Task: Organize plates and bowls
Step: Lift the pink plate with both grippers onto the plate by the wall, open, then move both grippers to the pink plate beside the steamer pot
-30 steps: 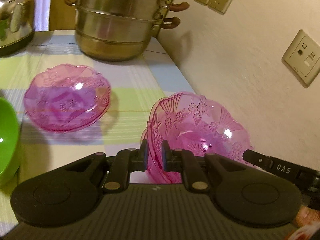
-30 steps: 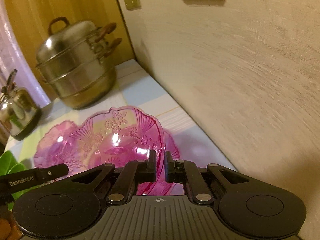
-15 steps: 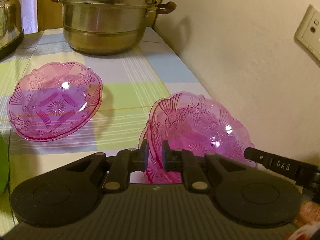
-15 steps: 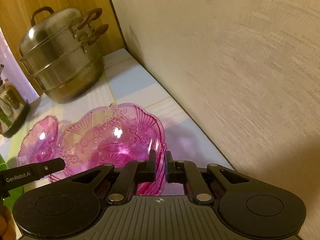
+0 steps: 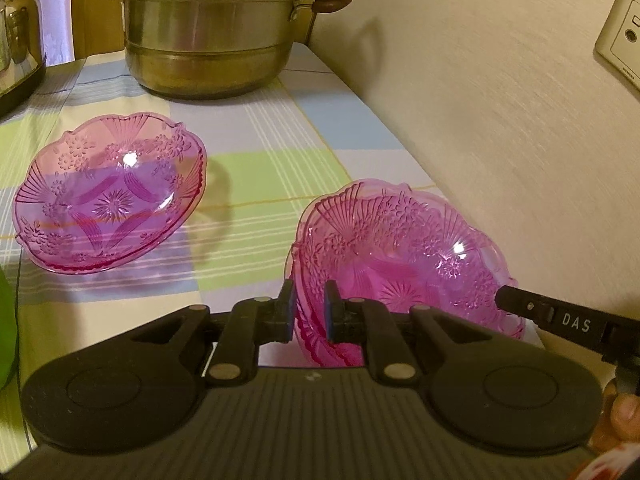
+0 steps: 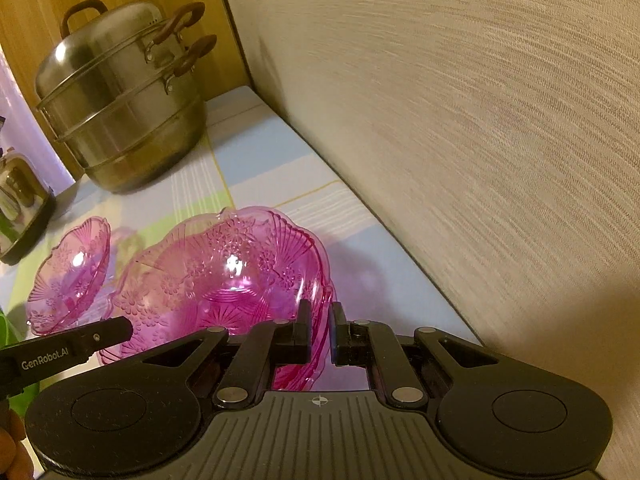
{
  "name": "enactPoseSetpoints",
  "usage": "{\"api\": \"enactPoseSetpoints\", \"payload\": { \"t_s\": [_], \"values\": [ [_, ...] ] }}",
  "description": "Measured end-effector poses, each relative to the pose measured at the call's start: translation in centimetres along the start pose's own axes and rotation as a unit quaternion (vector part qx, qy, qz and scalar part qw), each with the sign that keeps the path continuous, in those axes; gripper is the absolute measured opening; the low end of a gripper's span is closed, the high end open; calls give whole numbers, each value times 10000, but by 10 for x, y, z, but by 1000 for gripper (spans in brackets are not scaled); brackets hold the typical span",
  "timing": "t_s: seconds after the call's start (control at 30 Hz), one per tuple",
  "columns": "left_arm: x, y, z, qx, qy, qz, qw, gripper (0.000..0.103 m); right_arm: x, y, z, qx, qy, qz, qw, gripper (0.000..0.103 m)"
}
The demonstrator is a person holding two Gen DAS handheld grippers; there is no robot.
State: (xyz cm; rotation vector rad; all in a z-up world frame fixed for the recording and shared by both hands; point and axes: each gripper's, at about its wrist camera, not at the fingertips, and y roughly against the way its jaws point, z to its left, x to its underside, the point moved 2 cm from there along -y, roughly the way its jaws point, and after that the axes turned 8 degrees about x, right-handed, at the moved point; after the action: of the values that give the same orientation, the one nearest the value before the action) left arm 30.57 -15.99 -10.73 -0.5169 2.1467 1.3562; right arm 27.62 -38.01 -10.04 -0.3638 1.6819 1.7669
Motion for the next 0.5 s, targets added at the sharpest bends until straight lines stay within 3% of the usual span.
{"api": "enactPoseSetpoints", "payload": {
  "t_s": [0.07,0.1,0.17,0.2,0.23,0.5],
  "values": [
    [-1,0,1,-8,38,-23,10000,36,0,0,0,-40,-7,-14,10000,8],
    [-1,2,1,-9,63,-75,10000,41,0,0,-1,-96,-21,-17,9999,12],
    [-2,6,2,-19,81,-137,9999,43,0,0,-2,-176,-114,-19,9998,37],
    [-2,8,3,-10,110,-152,9998,43,0,1,-4,-209,-173,-52,9996,56],
    [-1,10,4,-8,144,-172,9997,43,0,3,-6,-250,-246,-106,9993,60],
    [8,39,13,-7,419,-337,9986,44,2,24,-12,-251,-412,-155,9987,60]
  ]
}}
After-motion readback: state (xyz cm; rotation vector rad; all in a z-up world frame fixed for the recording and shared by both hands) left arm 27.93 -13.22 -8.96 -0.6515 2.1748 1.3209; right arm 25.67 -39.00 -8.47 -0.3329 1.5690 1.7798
